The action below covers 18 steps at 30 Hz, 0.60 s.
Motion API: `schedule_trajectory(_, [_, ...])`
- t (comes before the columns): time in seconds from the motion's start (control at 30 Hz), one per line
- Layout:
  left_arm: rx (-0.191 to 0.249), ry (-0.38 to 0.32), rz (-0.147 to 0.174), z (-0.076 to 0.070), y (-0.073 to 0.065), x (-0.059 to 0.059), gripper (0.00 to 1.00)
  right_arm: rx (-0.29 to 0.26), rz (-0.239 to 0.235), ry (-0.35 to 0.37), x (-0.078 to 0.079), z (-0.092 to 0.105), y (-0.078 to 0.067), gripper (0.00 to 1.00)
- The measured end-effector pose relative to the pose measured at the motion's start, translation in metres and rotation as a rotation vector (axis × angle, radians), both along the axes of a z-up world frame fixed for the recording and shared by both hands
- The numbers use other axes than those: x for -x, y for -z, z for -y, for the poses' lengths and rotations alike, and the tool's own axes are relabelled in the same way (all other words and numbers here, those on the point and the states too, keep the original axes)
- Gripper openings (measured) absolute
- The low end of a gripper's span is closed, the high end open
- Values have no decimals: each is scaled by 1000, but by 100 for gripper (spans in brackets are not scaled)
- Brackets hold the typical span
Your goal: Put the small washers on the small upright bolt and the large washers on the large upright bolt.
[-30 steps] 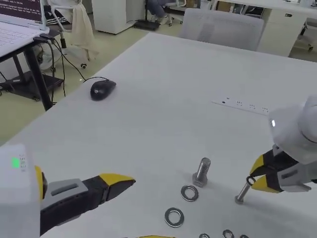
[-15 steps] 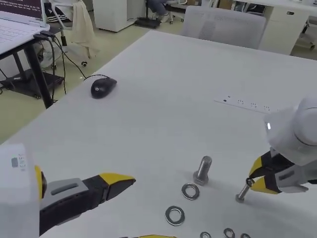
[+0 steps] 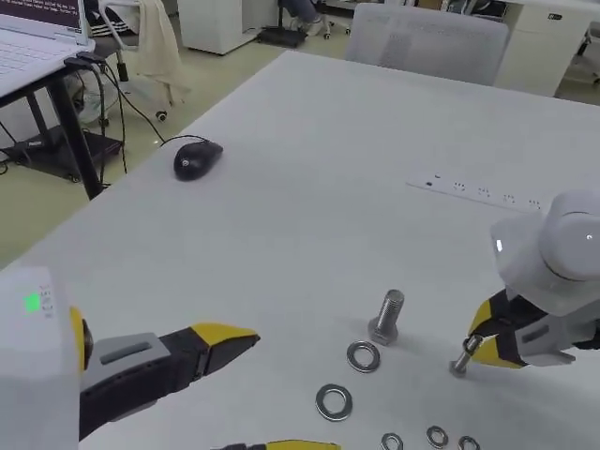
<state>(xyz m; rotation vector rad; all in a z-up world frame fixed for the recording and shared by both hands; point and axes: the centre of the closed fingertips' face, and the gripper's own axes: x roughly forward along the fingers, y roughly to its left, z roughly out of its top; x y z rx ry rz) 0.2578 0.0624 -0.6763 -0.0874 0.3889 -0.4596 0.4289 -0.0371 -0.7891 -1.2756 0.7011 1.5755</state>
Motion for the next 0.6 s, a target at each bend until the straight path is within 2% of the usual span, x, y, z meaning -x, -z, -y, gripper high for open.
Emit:
schedule_trajectory(0.4, [-5,-3,-11,-2,2,0,54,9,-28,17,-1,8,26,13])
schedule_trajectory(0.6, [-10,-1,-9,-2,0,-1,54,9,-38,30,0,11,31,12])
